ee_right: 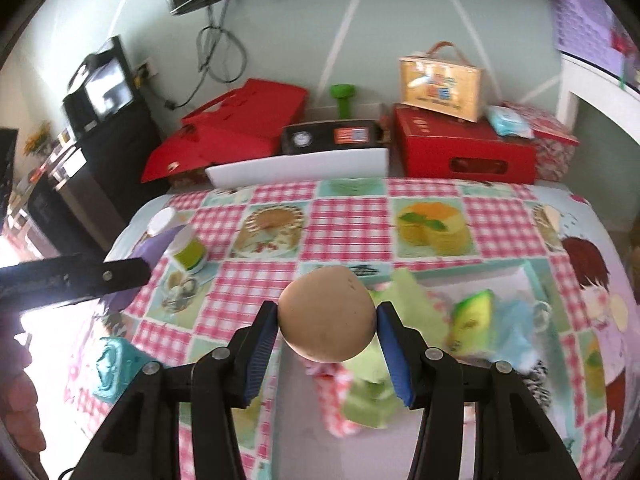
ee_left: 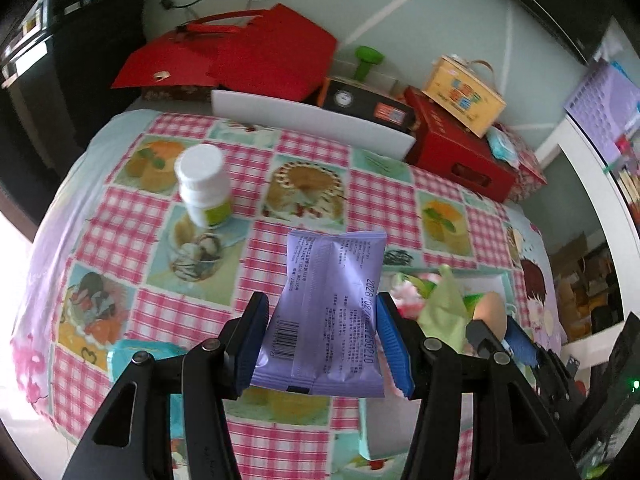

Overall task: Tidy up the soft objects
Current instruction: 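Lift the packet and sponge ball and carry them over the white tray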

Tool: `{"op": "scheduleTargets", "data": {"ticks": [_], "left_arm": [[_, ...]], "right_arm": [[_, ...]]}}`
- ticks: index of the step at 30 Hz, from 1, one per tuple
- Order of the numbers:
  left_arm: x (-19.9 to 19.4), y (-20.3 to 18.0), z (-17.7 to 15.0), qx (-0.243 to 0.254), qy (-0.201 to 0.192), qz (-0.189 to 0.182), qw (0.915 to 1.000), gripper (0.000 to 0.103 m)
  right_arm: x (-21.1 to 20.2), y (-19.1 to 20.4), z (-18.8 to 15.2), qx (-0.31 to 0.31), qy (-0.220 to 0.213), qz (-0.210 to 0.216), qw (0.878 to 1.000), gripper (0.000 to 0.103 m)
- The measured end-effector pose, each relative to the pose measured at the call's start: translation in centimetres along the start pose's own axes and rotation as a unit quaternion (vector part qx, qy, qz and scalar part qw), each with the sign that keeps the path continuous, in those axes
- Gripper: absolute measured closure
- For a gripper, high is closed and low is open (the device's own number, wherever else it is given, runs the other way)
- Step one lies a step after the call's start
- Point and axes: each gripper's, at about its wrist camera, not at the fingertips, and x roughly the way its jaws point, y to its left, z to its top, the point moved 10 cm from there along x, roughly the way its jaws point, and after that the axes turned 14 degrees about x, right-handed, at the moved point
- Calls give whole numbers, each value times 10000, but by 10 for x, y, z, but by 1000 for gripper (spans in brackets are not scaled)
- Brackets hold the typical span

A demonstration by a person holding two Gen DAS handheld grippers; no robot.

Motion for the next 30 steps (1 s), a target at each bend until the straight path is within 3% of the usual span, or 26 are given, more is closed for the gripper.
{"op": "scheduleTargets", "data": {"ticks": [11,30], "left_arm": [[35,-58,-13,511,288,-253,9980,47],[95,-102,-58,957,843,-504,9906,47]], "right_arm": [[2,-66,1,405,3,-384,9984,49],[25,-98,-23,469,593,-750,9943,49]]}}
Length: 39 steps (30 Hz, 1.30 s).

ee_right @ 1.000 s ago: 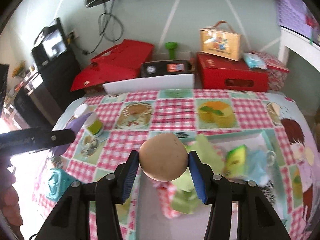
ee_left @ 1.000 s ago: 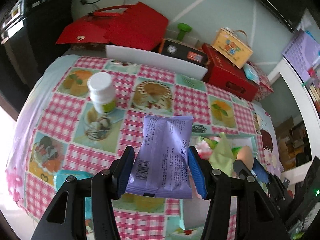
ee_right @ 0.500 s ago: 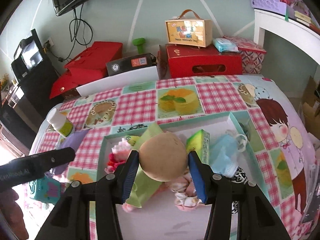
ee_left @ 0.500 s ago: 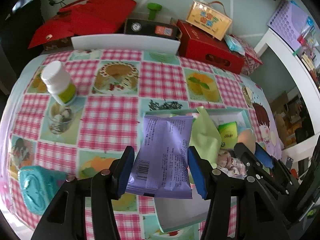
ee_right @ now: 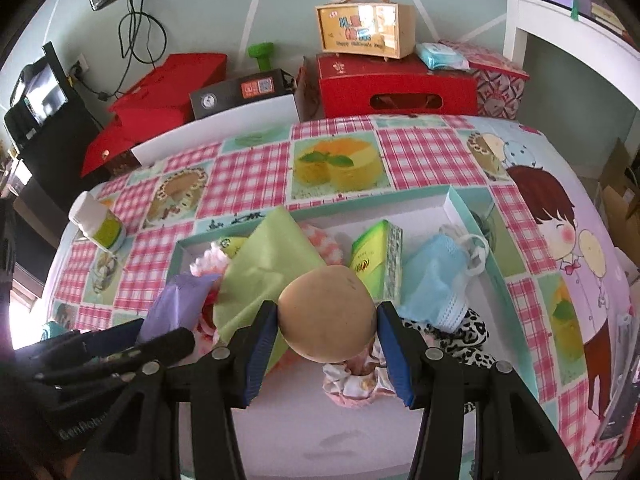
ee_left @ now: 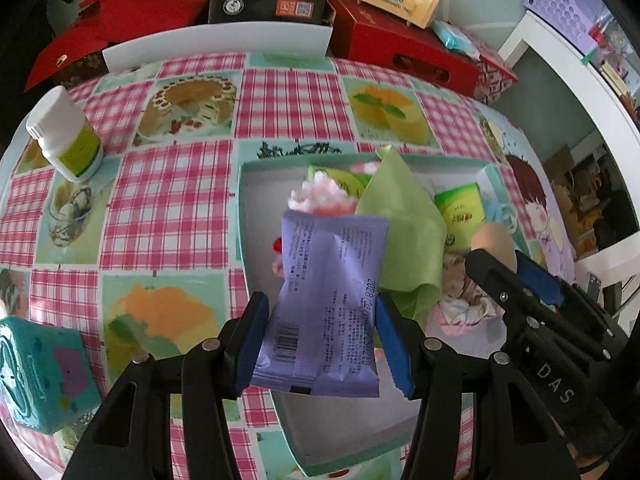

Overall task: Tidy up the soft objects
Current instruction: 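Lift the packet and sponge ball and carry them over the white tray, then lower the packet and ball into the tray and open both grippers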

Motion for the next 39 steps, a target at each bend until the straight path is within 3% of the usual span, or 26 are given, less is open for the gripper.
{"op": "scheduleTargets", "data": {"ticks": [22,39], "left_arm": [[27,-10,-19,110,403,-47,9991,48],[26,-9,-19,78,408,-41,9991,47]], "right_arm": [[18,-7,-15,-70,314,-269,9991,47],[26,-15,-17,-16,398,-428,9983,45]]}}
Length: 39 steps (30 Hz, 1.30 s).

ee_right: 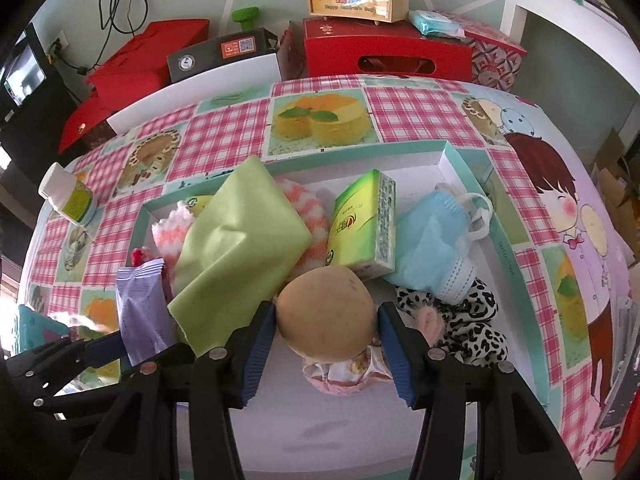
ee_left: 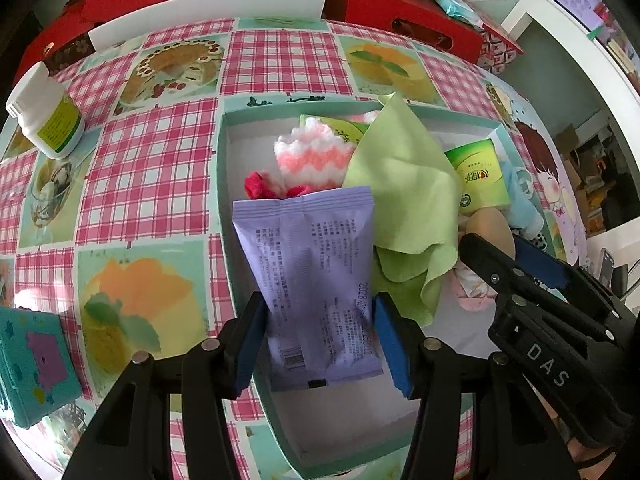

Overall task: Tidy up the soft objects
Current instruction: 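Lower the packet and ball into the tray and open both grippers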

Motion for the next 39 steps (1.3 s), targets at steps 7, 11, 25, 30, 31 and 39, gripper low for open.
{"op": "scheduleTargets", "data": {"ticks": [7,11,25,30,31,39], "left_arm": [[-12,2,2,-47,-158,-75,9998,47],[-21,2,4,-47,-248,-103,9996,46],[-41,7,11,-120,-541,-109,9984,46],[-43,20,11,-324,-580,7,9978,45],[-44,23,11,-366,-589,52,9976,45],[-48,56,11,-678,-726,566,9934,27]], "right_arm": [[-8,-1,4,-18,-143,8,9999,42],[-15,1,6,-25,-248,5,9997,39],[-37,1,16,16,-573,65,9983,39],[-36,-2,16,31,-548,50,9985,39],[-35,-2,16,26,-536,45,9985,39],[-30,-1,15,-65,-518,-110,9986,17]]}}
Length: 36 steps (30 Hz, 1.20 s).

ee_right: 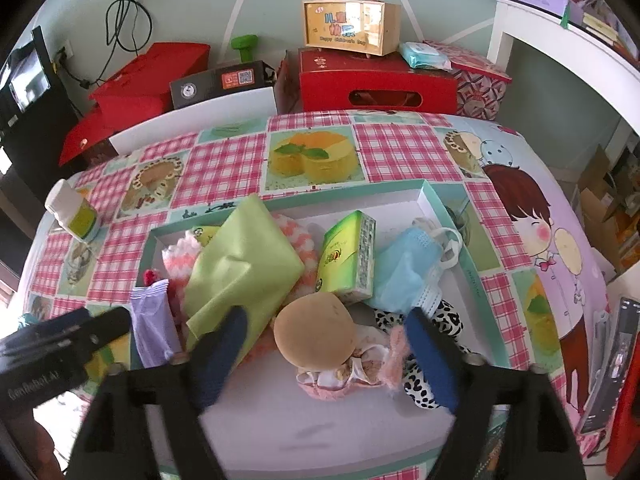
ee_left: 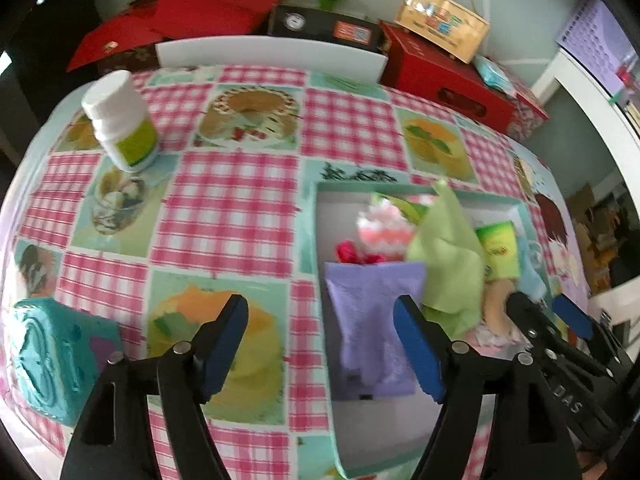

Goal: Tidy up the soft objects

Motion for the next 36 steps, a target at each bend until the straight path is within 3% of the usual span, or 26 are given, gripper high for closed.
{"op": "scheduleTargets", "data": {"ticks": [6,7,8,9,22,36], "left_arm": [[3,17,0,-115,-28,298,9995,24],[3,19,0,-126,-40,346,9993,16],[3,22,-1,-144,-66,424,9990,8],[3,24,-1,-170,-87,494,9986,7],[6,34,-1,-372,-100,588,9975,7],[-9,31,-12,-127,-135,718,9972,7]], "right_arm": [[5,-7,0,14,30,-192,9998,13],[5,-8,1,18,28,-218,9998,10],[6,-10,1,35,23,-262,9996,0],[6,-12,2,54,-2,-299,9995,0],[11,-11,-1,18,82,-343,9994,0],[-4,-9,-2,-72,-49,-364,9993,0]]}}
